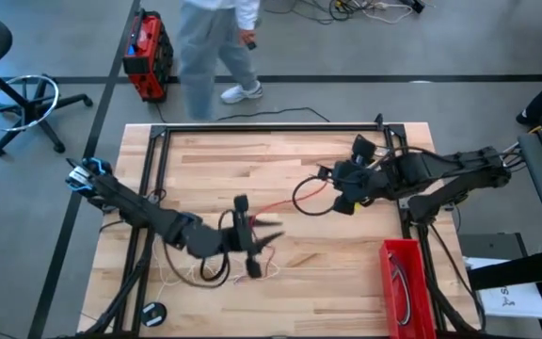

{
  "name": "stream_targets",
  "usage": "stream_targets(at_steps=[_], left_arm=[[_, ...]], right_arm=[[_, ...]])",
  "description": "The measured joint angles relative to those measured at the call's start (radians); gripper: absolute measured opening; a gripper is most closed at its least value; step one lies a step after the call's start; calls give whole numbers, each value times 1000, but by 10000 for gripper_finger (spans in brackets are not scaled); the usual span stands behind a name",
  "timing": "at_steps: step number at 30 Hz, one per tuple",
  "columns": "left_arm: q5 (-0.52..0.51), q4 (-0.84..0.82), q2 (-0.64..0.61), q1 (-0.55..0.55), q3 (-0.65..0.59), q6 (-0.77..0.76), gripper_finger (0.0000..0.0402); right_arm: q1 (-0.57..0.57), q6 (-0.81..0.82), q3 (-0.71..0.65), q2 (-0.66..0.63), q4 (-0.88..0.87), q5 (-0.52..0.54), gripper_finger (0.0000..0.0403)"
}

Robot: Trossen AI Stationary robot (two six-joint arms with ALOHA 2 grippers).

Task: Coil cords
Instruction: Uncoil the red wire from the spool

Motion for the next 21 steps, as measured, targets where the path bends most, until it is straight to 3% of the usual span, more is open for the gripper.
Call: stream_targets(at_steps=[4, 9, 12, 17, 21], left_arm=[[28, 28, -42, 98, -6, 49, 88], [197, -36, -111, 251, -20, 50, 79], [355, -30, -154, 390, -16, 41, 77], [720, -34, -171, 658, 28, -64, 76], [860, -124, -167, 823, 48, -230, 80]], right_arm=[[-33, 35, 0, 4, 25, -29, 0], [-143, -13, 0, 41, 110, -152, 0], [-238, -63, 0, 87, 179, -266, 0], [-419, -161, 0, 169, 289, -422, 0], [-537, -194, 0, 210, 309, -487, 0]])
